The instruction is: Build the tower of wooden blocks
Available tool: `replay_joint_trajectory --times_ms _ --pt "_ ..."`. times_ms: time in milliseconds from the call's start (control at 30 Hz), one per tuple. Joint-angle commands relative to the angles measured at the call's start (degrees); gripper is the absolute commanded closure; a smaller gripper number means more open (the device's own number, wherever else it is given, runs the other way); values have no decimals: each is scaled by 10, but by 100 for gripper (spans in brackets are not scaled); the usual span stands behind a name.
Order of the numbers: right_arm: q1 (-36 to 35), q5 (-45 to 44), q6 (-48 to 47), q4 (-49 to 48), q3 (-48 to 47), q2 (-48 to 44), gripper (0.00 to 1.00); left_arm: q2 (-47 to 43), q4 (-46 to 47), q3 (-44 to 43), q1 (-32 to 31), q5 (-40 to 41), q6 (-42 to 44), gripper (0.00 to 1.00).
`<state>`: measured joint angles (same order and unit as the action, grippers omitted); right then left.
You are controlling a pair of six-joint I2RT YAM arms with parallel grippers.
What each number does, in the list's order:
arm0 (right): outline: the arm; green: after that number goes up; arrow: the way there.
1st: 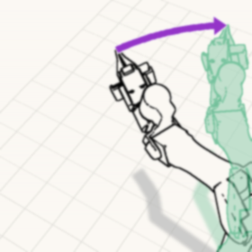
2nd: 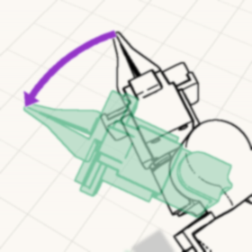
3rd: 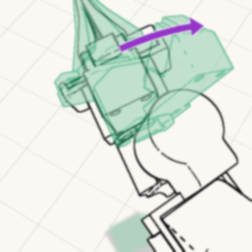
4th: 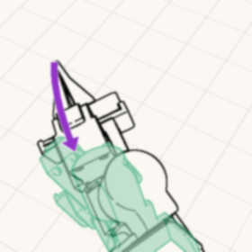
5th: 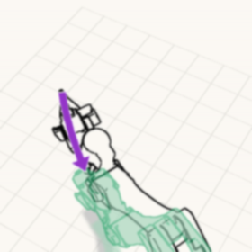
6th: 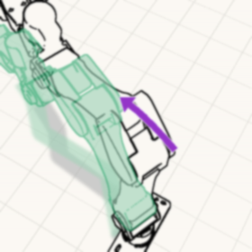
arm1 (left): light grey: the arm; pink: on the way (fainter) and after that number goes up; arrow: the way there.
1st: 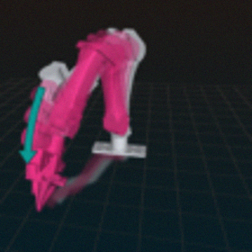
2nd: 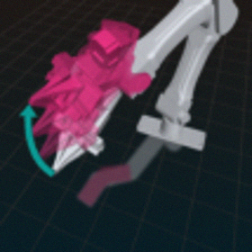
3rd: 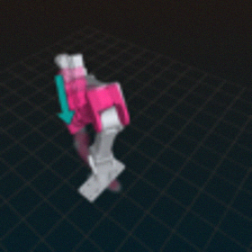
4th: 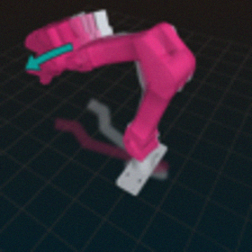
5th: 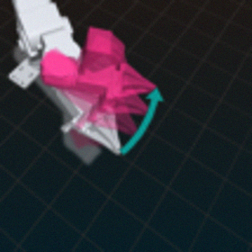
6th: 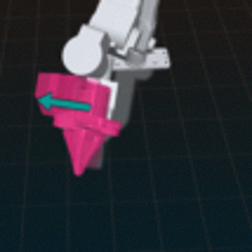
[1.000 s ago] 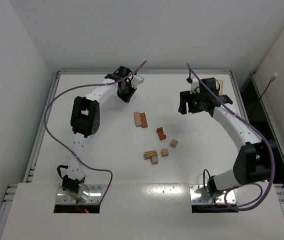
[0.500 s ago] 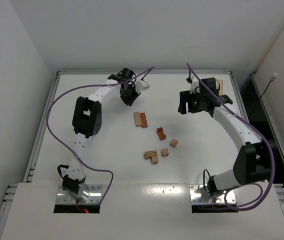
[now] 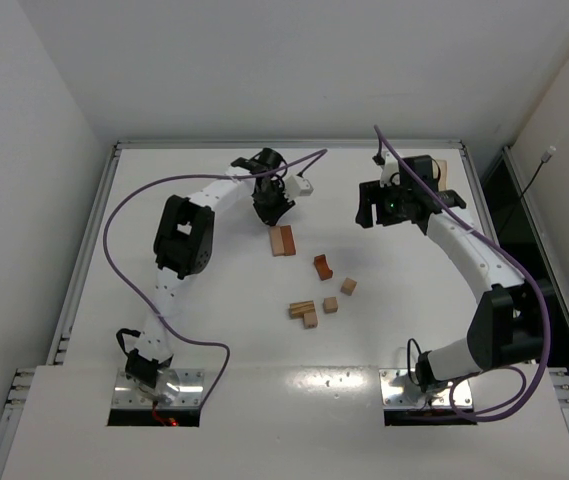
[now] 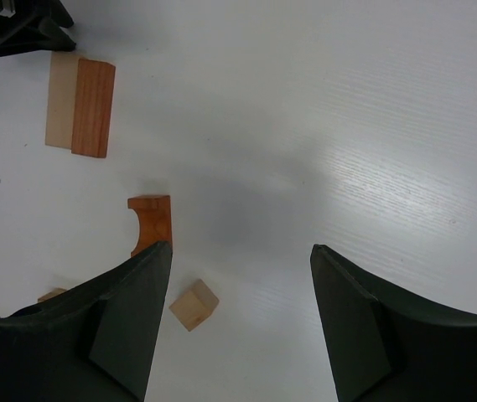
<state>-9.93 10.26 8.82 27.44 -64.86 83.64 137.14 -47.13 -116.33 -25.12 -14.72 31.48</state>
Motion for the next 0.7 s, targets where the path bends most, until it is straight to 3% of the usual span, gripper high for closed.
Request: replay_joint_trajectory --times_ms 0,267,367,533,667 --pt "-3 9 -6 -22 5 -8 35 1 3 -4 -5 -16 11 79" --pt "-3 9 -6 -22 5 -8 35 1 15 -9 -5 -6 0 79" --pt "-3 9 -6 -22 5 -8 35 -21 59 19 7 0 -50 84" --pt "-9 3 -12 -22 5 -8 35 -68 152 52 58 42 -202 100" --pt "-9 3 -12 -22 0 6 35 -157 205 150 63 94 -239 100"
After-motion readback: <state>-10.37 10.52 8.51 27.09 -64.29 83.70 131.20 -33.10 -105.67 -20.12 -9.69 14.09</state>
